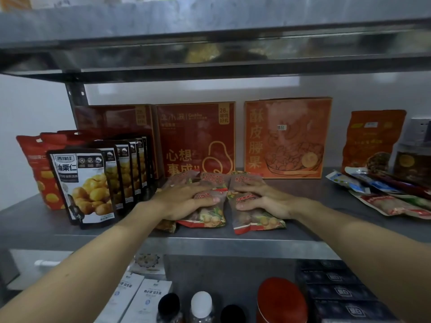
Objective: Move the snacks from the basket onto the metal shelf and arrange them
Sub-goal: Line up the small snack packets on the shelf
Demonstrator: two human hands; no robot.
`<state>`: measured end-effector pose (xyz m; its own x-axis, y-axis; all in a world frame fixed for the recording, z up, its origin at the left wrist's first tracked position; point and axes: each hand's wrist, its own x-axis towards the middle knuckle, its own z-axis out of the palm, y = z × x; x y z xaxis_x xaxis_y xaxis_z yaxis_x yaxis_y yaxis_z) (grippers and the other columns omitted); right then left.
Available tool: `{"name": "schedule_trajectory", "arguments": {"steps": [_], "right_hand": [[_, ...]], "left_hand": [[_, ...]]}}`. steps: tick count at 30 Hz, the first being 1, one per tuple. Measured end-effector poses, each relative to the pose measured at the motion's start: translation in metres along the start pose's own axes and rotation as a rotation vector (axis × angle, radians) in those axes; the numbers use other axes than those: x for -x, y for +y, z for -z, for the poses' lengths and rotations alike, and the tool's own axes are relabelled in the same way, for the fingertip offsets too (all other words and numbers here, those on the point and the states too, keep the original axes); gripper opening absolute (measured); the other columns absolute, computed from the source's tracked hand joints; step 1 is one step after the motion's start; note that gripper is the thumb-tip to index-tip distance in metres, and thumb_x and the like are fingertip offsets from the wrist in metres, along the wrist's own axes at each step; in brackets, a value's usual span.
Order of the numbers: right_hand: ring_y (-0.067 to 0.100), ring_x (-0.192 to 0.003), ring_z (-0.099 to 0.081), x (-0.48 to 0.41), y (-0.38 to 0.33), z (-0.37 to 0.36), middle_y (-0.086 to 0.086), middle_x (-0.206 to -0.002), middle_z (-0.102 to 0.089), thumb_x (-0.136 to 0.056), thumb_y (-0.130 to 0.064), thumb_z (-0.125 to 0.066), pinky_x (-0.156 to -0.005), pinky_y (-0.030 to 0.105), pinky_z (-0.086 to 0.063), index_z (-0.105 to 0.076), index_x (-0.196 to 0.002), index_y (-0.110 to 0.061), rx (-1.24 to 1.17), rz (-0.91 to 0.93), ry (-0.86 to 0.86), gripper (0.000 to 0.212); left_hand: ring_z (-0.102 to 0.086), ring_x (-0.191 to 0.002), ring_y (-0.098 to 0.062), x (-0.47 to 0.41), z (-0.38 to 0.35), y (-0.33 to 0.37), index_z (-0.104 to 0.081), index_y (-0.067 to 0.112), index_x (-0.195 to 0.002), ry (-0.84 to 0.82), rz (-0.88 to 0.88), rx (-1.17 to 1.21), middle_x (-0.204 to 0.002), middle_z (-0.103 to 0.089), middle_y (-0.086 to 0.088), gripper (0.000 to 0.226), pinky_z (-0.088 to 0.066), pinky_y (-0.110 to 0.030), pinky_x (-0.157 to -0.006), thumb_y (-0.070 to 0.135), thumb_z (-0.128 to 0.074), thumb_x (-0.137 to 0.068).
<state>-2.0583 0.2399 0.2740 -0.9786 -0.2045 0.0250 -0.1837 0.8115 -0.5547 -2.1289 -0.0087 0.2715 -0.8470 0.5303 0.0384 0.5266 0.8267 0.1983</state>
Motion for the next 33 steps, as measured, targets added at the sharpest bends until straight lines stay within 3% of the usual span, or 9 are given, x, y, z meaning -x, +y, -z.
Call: {"name": "schedule_trajectory", "arguments": {"steps": [9, 19, 24, 28, 33], "right_hand": [[0.021, -0.151, 0.003, -0.006, -0.007, -0.007, -0.004, -0.164, -0.008, -0.086, -0.059, -0.06, -0.12, 0.051, -0.002, -0.04, -0.143, -0.048, 0.018, -0.009, 0.01, 0.061], [0.019, -0.15, 0.0, -0.008, -0.017, -0.009, -0.005, -0.163, -0.011, -0.088, -0.051, -0.061, -0.121, 0.05, -0.003, -0.042, -0.143, -0.043, 0.011, 0.014, -0.003, 0.059], [0.02, -0.15, 0.003, -0.012, -0.014, -0.011, -0.005, -0.164, -0.009, -0.084, -0.061, -0.061, -0.119, 0.058, 0.001, -0.041, -0.141, -0.048, 0.05, 0.003, 0.008, 0.062], [0.02, -0.149, 0.02, -0.01, -0.015, -0.012, -0.011, -0.164, 0.001, -0.087, -0.064, -0.054, -0.114, 0.063, 0.015, -0.036, -0.144, -0.05, 0.153, -0.011, 0.028, 0.061], [0.019, -0.149, 0.02, -0.009, -0.018, -0.013, -0.01, -0.164, 0.001, -0.087, -0.076, -0.032, -0.111, 0.065, 0.017, -0.02, -0.149, -0.053, 0.371, -0.071, -0.006, 0.067]], "left_hand": [[-0.006, -0.151, -0.019, -0.001, 0.001, -0.009, -0.026, 0.067, -0.137, -0.004, 0.025, -0.001, -0.161, -0.015, 0.015, 0.091, -0.008, -0.055, -0.118, 0.104, -0.016, -0.054], [-0.016, -0.149, -0.019, 0.003, 0.0, -0.019, -0.026, 0.071, -0.134, 0.038, -0.025, -0.004, -0.159, -0.022, 0.018, 0.076, -0.014, -0.053, -0.118, 0.1, -0.019, -0.063], [-0.015, -0.149, -0.017, 0.004, 0.001, -0.018, -0.028, 0.065, -0.138, 0.037, -0.003, -0.021, -0.159, -0.022, 0.018, 0.093, -0.015, -0.055, -0.117, 0.104, -0.012, -0.055], [-0.013, -0.15, -0.016, 0.004, 0.002, -0.017, -0.025, 0.062, -0.141, 0.051, -0.02, -0.051, -0.16, -0.018, 0.018, 0.095, -0.013, -0.056, -0.117, 0.103, -0.009, -0.057], [-0.008, -0.15, -0.017, 0.003, 0.001, -0.017, -0.018, 0.068, -0.139, 0.043, -0.028, -0.068, -0.16, -0.018, 0.019, 0.088, -0.011, -0.058, -0.116, 0.103, -0.008, -0.058]]}}
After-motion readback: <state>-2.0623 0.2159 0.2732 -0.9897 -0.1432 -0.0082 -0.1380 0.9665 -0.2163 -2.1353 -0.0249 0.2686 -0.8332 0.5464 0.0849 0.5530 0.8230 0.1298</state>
